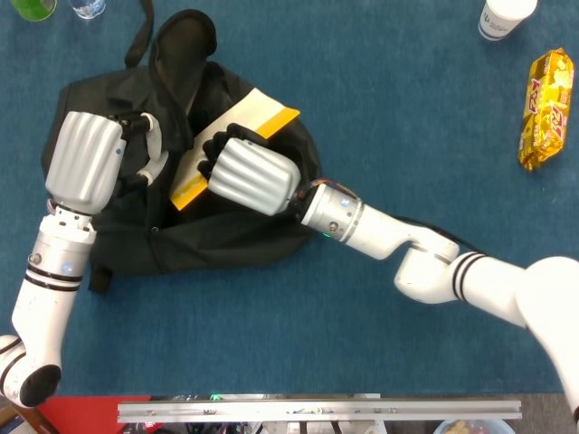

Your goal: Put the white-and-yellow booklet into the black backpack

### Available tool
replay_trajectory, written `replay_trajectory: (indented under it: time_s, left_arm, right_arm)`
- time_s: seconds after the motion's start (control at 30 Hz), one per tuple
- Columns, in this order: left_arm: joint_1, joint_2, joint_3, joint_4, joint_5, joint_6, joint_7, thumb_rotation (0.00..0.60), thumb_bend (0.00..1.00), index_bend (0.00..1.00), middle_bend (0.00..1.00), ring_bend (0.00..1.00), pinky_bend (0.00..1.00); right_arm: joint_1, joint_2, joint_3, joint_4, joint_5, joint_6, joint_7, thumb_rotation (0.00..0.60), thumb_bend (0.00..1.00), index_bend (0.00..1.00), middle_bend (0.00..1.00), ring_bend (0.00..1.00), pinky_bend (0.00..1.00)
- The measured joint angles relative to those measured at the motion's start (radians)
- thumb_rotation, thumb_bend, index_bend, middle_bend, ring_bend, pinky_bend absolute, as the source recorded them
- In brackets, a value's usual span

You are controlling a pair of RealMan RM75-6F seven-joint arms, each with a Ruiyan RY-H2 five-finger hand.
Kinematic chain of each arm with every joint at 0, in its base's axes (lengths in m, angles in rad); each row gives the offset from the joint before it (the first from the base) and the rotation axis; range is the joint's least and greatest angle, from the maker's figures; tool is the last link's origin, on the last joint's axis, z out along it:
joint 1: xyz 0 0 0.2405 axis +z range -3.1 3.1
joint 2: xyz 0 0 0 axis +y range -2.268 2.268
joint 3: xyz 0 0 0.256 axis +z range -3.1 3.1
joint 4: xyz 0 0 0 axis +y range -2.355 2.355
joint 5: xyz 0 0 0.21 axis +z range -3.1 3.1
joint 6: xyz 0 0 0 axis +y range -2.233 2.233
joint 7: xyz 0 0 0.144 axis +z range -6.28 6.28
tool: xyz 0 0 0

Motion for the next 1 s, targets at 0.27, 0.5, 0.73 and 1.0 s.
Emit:
replay_trajectory:
  time_s: [0.27, 0.5, 0.73, 1.0]
  left_arm:
    - [0.0, 0.005, -0.001, -0.014, -0.005, -0.005, 0.012, 0.6, 0.41, 0.71, 0.81, 0.87, 1.0]
    - [-0.001, 0.005, 0.0, -0.026, -0.005, -0.008, 0.026, 0.6, 0.41, 0.71, 0.81, 0.87, 1.0]
    - [0.0, 0.008, 0.0, -0.035, -0.007, -0.007, 0.039, 0.6, 0.41, 0.71, 0.81, 0.87, 1.0]
    - [0.003, 0.01, 0.002, -0.039, -0.004, -0.003, 0.046, 0.6, 0.41, 0.71, 0.81, 0.87, 1.0]
  right_arm:
    - [0.05, -0.065, -0.003, 0.102, 0.011, -0.001, 0.034, 0.6, 0.44, 0.89, 0.71, 0.69, 0.82]
    - [0.081, -0.109, -0.019, 0.166, 0.013, 0.0, 0.068, 0.6, 0.44, 0.89, 0.71, 0.69, 0.82]
    - [0.092, -0.14, -0.037, 0.209, 0.017, 0.018, 0.133, 0.6, 0.43, 0.89, 0.71, 0.69, 0.82]
    - [0.09, -0.155, -0.074, 0.242, 0.01, 0.056, 0.236, 0.6, 0.43, 0.89, 0.71, 0.69, 0.82]
